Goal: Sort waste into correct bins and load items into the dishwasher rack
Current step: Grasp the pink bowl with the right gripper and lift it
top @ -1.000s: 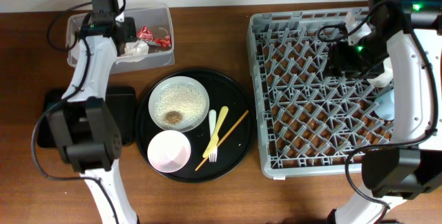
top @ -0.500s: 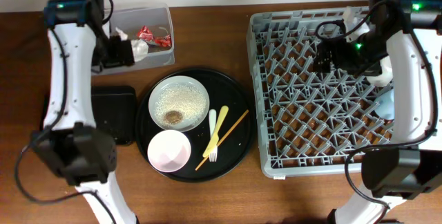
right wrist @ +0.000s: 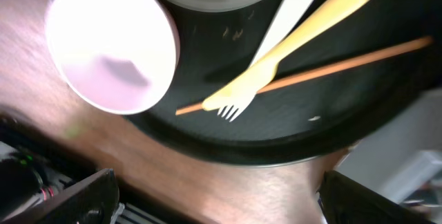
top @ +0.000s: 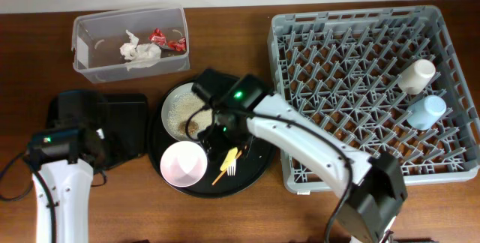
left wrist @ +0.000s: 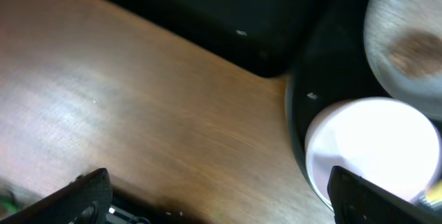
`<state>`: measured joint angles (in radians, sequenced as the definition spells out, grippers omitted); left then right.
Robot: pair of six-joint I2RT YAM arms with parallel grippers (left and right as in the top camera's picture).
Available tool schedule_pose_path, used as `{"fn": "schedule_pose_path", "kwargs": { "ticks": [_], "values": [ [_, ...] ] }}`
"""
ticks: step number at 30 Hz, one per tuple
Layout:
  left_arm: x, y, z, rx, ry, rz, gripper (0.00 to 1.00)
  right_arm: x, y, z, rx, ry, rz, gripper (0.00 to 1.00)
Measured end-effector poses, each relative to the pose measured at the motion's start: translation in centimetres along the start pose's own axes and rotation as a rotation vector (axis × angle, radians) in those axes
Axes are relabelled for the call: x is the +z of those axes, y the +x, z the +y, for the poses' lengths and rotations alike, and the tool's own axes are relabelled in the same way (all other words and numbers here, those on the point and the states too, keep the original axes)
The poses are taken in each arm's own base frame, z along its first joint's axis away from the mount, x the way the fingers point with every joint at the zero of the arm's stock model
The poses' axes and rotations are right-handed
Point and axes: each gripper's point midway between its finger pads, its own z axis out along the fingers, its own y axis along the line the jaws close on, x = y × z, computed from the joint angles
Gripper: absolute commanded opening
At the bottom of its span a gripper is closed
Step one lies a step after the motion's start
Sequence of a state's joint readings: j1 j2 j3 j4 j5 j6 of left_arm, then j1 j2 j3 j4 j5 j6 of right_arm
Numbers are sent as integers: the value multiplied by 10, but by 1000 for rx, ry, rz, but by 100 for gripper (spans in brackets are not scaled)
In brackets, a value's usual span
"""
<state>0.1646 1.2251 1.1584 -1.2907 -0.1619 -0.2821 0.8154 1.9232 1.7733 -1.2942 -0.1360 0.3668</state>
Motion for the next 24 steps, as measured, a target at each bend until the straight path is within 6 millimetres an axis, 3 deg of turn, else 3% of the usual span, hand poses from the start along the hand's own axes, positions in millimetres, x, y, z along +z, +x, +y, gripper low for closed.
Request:
{"fn": "schedule_pose_path", "kwargs": {
  "ticks": [3,6,10,11,13,15,17,19,22,24],
  "values": [
    [24,-8,44,-224,-43,74,99,51,-2,25,-56,-34,-50,84],
    [26,-10,47,-266,-25,76,99,77,-1,50,-87,-78,-77,79],
    [26,-10,46,-267,-17,77,99,127,-5,48,-29,-61,-30,62],
    [26,-10,46,-267,-17,77,99,136,-5,46,-26,-55,-23,51],
    [26,-10,45,-267,-13,78,99,137,-10,48,-26,-63,-44,32],
    [26,-10,45,-267,-13,78,99,138,-11,49,-20,-65,-47,23],
    [26,-10,45,-267,-13,78,99,144,-10,47,-14,-57,-39,4],
    [26,-10,45,-267,-13,77,99,143,-11,41,2,-37,-35,4],
    [26,-10,45,-267,-13,77,99,132,5,28,23,18,65,4],
    [26,-10,45,-267,-10,78,99,107,-13,23,33,28,36,4]
  ]
}}
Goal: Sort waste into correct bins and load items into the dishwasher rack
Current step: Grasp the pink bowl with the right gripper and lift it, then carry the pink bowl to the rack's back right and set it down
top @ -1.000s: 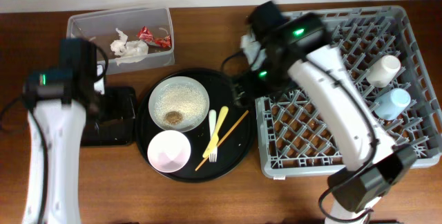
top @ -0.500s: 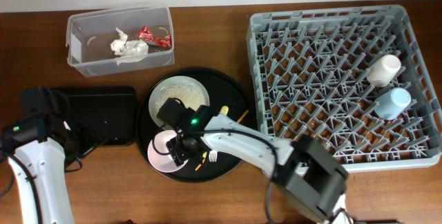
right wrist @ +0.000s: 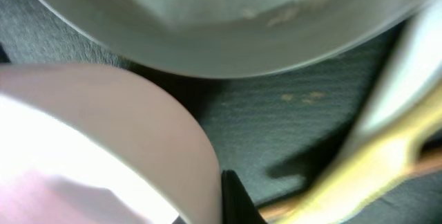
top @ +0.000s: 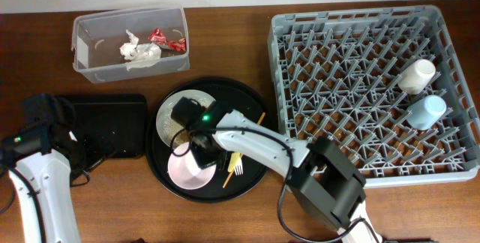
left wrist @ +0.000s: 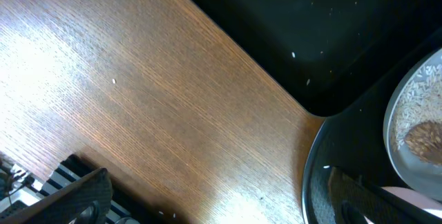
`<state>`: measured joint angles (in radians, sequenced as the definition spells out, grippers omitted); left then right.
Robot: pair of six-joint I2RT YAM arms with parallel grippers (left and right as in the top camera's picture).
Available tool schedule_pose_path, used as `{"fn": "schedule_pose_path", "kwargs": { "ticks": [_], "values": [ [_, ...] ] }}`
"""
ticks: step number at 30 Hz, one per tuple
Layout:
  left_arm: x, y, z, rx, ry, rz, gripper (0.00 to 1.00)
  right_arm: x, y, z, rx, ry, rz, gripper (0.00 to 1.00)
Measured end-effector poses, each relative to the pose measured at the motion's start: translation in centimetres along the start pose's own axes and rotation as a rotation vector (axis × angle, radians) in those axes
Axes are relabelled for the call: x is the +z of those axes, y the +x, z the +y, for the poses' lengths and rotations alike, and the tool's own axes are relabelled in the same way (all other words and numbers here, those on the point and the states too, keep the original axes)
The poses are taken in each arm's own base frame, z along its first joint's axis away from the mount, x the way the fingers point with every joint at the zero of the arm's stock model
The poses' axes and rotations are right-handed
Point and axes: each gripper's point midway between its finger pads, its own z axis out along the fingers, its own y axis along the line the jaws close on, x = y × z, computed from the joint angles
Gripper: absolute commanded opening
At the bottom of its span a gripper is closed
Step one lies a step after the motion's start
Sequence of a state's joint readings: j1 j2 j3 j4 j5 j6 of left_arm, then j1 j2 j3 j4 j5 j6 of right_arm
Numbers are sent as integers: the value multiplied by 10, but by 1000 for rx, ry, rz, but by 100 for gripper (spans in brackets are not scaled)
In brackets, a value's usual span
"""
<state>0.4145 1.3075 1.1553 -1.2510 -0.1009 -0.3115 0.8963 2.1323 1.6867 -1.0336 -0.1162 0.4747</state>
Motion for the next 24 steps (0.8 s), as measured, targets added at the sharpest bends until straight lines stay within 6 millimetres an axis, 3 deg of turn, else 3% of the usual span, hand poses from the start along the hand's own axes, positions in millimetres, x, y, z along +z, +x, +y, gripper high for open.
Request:
{"fn": "schedule_pose_path", "kwargs": {
  "ticks": [2,4,6,7,9,11,14,16,19,21,24],
  "values": [
    [0,0,0,0,0,-1,99,-31,-15,-17,16,56,-45,4],
    [0,-1,0,-1,0,-3,99,-98,-45,-63,87,150,-202,4],
    [0,-1,0,-1,1,-4,99,-151,-65,-150,247,316,-325,4],
    [0,-1,0,-1,1,-4,99,-178,-69,-219,378,452,-384,4],
    [0,-1,0,-1,1,-4,99,-227,-47,-350,627,780,-451,4],
    [0,-1,0,-1,1,-4,99,-267,-17,-436,831,990,-516,4],
    [0,-2,0,-1,2,-7,99,-300,29,-499,996,1210,-512,4],
    [0,-2,-1,-1,2,-8,99,-305,40,-519,1044,1308,-505,4],
    [0,-2,-1,-1,3,-9,99,-291,56,-565,1125,1434,-464,4],
    [0,-2,-1,-2,3,-8,99,-285,65,-583,1164,1459,-453,4],
    [0,-2,-1,-2,2,-8,99,-248,58,-595,1133,1444,-384,4]
  ]
}}
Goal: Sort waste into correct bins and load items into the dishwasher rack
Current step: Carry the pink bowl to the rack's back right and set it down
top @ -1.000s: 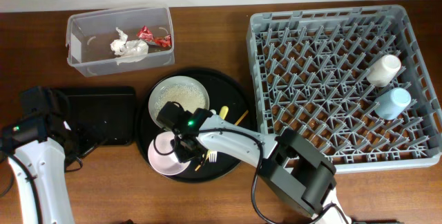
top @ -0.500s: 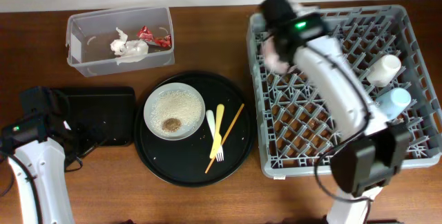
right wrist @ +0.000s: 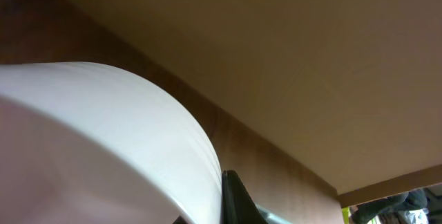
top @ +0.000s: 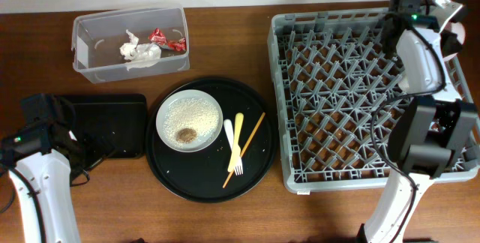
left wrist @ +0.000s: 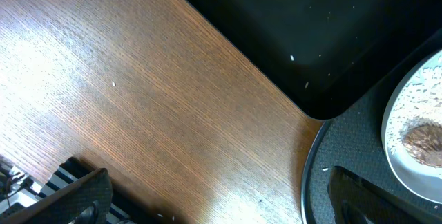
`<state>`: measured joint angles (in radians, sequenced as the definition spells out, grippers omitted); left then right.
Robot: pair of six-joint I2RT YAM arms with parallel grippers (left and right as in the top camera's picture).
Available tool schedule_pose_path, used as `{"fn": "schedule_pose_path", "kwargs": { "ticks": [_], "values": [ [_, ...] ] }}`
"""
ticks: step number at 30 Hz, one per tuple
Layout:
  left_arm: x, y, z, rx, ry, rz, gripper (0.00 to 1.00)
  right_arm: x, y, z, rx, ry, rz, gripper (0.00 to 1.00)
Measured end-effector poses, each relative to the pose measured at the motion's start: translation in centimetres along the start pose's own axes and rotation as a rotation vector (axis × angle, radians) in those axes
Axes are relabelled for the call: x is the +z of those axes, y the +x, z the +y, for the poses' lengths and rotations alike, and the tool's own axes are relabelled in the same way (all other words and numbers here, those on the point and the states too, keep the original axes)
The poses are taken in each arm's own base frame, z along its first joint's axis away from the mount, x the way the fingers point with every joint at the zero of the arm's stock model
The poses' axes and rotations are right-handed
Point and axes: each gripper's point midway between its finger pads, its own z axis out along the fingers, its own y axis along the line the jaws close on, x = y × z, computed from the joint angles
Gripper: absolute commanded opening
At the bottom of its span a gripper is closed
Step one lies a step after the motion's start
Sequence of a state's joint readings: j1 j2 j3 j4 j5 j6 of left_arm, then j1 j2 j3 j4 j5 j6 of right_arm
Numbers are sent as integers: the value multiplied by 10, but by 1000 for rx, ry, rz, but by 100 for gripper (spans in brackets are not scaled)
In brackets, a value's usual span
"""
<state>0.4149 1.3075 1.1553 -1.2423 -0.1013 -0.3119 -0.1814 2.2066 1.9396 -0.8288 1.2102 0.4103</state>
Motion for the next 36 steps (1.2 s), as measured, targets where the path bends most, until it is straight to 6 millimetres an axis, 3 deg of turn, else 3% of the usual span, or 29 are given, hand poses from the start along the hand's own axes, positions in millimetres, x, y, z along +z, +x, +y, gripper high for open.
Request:
{"fn": "schedule_pose_path", "kwargs": {
  "ticks": [6,12,13,15,16,21,24,27,29,30,31,33,34,35,36],
  "values": [
    [0,0,0,0,0,0,99,-18,12,33,-35,-85,-1,4],
    [0,0,0,0,0,0,99,-18,24,38,-47,-76,-8,6],
    [0,0,0,0,0,0,99,-20,25,39,-51,-77,-11,11],
    [0,0,0,0,0,0,99,-28,29,45,-84,-94,-14,38],
    [0,0,0,0,1,-1,99,-36,33,50,-108,-110,-18,45],
    [0,0,0,0,1,-2,99,-81,42,72,-200,-182,-63,47],
    [0,0,0,0,1,-2,99,-84,43,72,-208,-184,-65,50],
    [0,-2,-1,-1,2,-6,99,-87,45,76,-190,-325,13,54],
    [0,-2,-1,-1,4,-10,99,-98,26,62,-130,-481,56,55],
    [0,-3,-1,-1,5,-14,99,-98,8,44,-60,-630,102,55],
    [0,-4,-1,-2,5,-14,99,-89,-6,31,2,-708,131,55],
    [0,-4,-1,-2,5,-16,99,-75,-13,33,66,-892,206,55],
    [0,-4,-1,-2,5,-15,99,-31,-10,15,136,-886,268,55],
    [0,-4,-1,-1,6,-16,99,-2,-3,7,176,-889,318,54],
    [0,-4,-1,-2,5,-16,99,6,1,9,183,-894,338,54]
  ]
}}
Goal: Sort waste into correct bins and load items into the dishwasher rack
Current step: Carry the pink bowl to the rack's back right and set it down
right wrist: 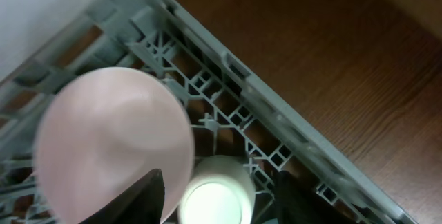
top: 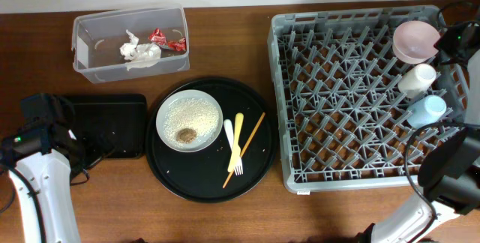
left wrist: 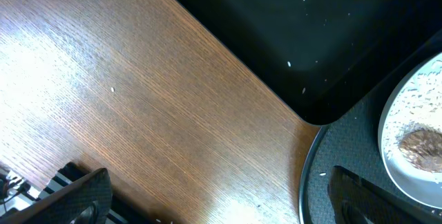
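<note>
The pink bowl [top: 415, 40] sits tilted in the back right corner of the grey dishwasher rack [top: 352, 168], seen close in the right wrist view as the pink bowl [right wrist: 114, 141]. My right gripper [right wrist: 221, 200] is open just off it, its fingers either side of a white cup [right wrist: 217, 195]. On the black round tray [top: 184, 183] lie a plate of rice [top: 189, 119], a white spoon [top: 229, 132], a yellow fork [top: 236, 145] and an orange chopstick [top: 247, 147]. My left gripper [left wrist: 221, 203] is open over bare wood, left of the tray.
A clear bin [top: 129, 40] with crumpled paper and red wrappers stands at the back left. A black square bin [top: 116, 123] lies beside the tray. A white cup [top: 417, 78] and a blue cup [top: 427, 110] stand in the rack's right side.
The pink bowl was held in my shut right gripper at the rack's far right corner. It now rests in the rack and the gripper is open. The left arm has not moved.
My right gripper was open over the tray beside the pink bowl, then shut on the bowl's rim there. Then the bowl was gone from the tray and held by the rack's back right corner. Now it lies in the rack, let go. The left arm drew back leftward early on.
</note>
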`<state>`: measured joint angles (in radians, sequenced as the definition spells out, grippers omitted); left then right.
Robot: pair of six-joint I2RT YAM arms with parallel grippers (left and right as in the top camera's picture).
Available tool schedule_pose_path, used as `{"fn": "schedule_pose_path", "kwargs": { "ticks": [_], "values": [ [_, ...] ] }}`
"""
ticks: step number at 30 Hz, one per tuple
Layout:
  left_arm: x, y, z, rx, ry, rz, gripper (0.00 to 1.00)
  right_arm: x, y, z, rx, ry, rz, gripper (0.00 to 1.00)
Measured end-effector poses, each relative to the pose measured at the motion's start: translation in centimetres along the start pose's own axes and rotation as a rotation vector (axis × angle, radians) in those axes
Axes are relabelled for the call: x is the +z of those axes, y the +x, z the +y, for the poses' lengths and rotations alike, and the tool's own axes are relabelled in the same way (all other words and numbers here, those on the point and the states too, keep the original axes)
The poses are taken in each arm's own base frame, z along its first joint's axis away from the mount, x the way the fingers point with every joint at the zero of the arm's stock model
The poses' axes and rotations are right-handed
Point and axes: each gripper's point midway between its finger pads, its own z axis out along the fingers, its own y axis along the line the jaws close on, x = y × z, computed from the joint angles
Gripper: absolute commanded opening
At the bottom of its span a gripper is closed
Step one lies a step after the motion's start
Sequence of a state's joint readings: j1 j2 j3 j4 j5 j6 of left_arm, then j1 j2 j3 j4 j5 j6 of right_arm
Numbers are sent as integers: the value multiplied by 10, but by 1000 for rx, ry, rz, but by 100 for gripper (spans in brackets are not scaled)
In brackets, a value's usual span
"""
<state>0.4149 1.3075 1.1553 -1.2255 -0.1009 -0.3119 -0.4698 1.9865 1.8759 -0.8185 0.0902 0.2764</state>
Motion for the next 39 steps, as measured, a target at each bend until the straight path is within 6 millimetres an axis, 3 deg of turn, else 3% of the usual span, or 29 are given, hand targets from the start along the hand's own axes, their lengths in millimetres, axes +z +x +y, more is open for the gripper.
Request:
{"fn": "schedule_pose_path", "kwargs": {
  "ticks": [1,3,5,6,10,12,13,15,16,17,20,22,27,30,33,39],
  "values": [
    [0,0,0,0,0,0,99,22,6,1,5,-18,26,54],
    [0,0,0,0,1,0,99,39,15,4,4,-36,62,49],
    [0,1,-2,0,14,5,99,53,22,7,3,-48,86,12],
    [0,1,-3,0,15,5,99,59,25,9,0,-58,95,4],
    [0,1,-3,0,15,5,99,61,23,12,1,-75,85,4],
    [0,1,-3,0,15,5,99,54,11,5,-22,-9,41,4],
    [0,1,-3,0,16,5,99,38,1,-8,-86,137,-16,4],
    [0,-2,-4,-1,22,-7,99,-18,-21,0,-183,369,-168,4],
    [0,-3,-5,-2,24,-12,99,-47,-24,16,-217,475,-245,4],
    [0,-3,-5,-2,24,-11,99,-77,-20,46,-254,592,-351,4],
    [0,-3,-5,-2,24,-11,99,-109,-4,80,-309,813,-508,4],
    [0,-2,-5,-1,26,-7,99,-99,3,77,-354,941,-522,4],
    [0,0,-4,0,23,3,99,-59,23,82,-504,1028,-448,4],
    [0,0,-4,0,23,3,100,-29,51,105,-618,1022,-412,5],
    [0,0,-4,0,23,3,99,-29,68,131,-667,992,-439,10],
    [0,0,-4,0,23,3,99,-23,77,144,-672,932,-433,11]
  ]
}}
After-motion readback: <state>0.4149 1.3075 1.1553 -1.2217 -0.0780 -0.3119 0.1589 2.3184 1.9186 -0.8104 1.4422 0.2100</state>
